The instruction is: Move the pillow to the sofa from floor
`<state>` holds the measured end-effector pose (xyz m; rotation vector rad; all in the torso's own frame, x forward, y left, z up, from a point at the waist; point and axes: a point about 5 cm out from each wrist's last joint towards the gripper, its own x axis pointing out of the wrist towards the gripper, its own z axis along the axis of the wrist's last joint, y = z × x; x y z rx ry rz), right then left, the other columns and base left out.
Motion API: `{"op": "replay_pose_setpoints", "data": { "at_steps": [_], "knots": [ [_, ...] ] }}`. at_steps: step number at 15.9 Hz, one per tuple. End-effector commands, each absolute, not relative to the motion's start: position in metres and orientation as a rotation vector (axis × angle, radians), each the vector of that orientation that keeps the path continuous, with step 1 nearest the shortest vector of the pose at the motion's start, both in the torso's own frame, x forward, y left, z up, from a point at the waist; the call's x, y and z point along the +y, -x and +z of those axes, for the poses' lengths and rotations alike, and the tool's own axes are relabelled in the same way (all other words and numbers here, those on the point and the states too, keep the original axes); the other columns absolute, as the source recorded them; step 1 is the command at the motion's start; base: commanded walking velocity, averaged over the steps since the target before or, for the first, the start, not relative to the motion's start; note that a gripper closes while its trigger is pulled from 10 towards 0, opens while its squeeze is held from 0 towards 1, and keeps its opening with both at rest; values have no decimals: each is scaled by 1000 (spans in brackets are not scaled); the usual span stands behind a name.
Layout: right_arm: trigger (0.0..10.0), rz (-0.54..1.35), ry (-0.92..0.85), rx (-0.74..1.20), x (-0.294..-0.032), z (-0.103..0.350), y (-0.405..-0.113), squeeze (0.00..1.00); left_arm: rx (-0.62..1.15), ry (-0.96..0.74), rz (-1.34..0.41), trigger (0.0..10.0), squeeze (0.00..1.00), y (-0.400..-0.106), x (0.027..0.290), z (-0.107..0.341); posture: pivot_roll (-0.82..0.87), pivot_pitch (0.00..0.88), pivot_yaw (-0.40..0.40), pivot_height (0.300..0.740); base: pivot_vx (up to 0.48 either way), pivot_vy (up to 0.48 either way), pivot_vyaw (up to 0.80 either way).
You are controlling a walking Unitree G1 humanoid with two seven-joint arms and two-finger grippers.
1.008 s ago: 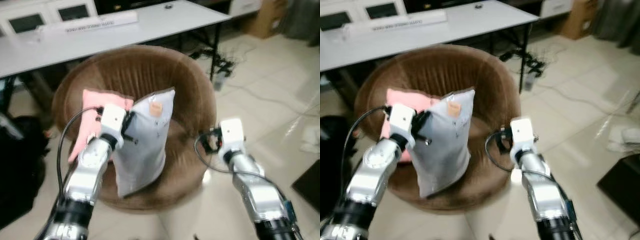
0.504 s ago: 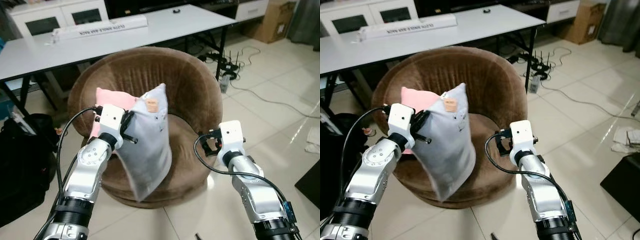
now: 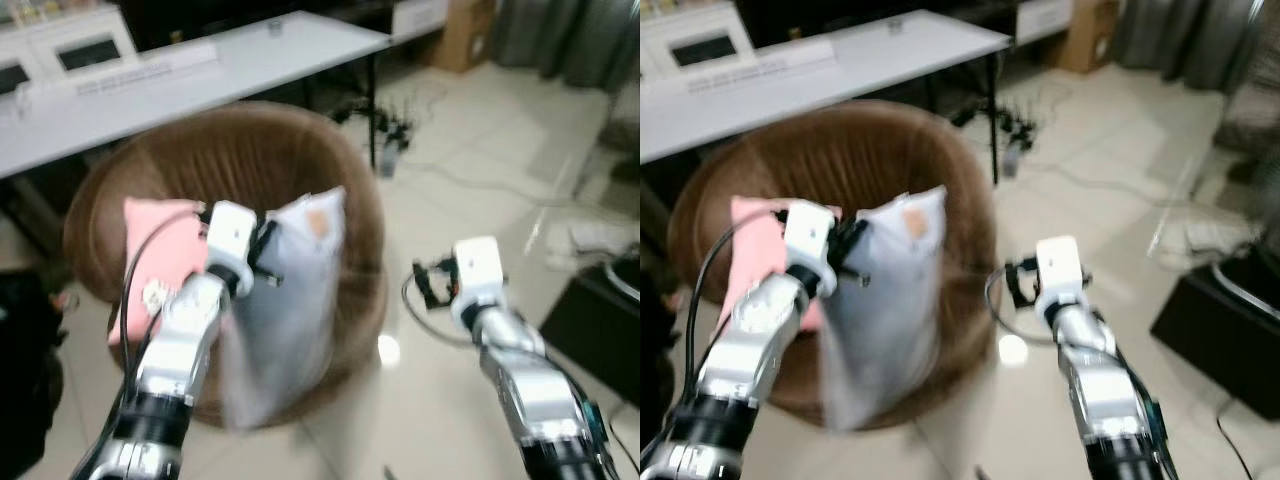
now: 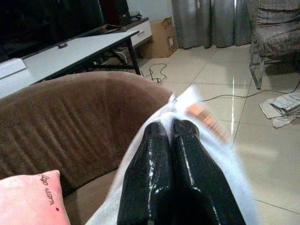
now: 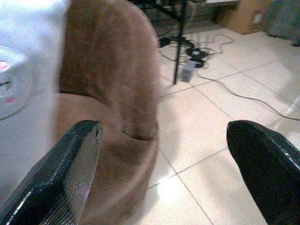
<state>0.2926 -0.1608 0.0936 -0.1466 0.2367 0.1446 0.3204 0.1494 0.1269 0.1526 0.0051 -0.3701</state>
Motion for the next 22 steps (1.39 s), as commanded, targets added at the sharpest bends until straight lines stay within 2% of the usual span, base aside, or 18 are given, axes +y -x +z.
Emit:
{"op": "replay_pose_setpoints", "data": {
  "at_steps": [1,3,8,14,16,18,19,22],
  "knots": [
    [10000,169,155,228,-152,96,-294,0,-60,-167,-348,10000,0,-323,157,142,-67,0,115,740,401,0,0],
    [10000,200,196,236,-150,94,-293,0,-63,-171,-349,10000,0,-324,158,143,-65,0,115,740,407,0,0],
    [10000,196,207,233,-149,94,-294,0,-63,-182,-348,10000,0,-324,161,144,-59,0,114,740,417,0,800],
    [10000,169,187,237,-153,96,-298,0,-49,-174,-380,10000,0,-326,156,141,-63,0,113,740,346,0,0],
    [10000,182,199,228,-153,99,-299,0,-24,-260,-533,10000,0,-325,140,134,-57,0,105,740,0,0,0],
    [10000,240,228,199,-154,108,-301,0,-58,-265,-721,10000,0,-322,123,139,-57,0,105,740,0,0,0],
    [10000,369,273,157,-151,121,-299,0,-57,-260,-783,10000,0,-325,117,143,-63,0,100,740,0,0,0],
    [10000,585,386,117,-152,139,-288,0,-79,-266,-854,10000,0,-337,111,153,-82,0,90,740,0,0,0]
  ]
}}
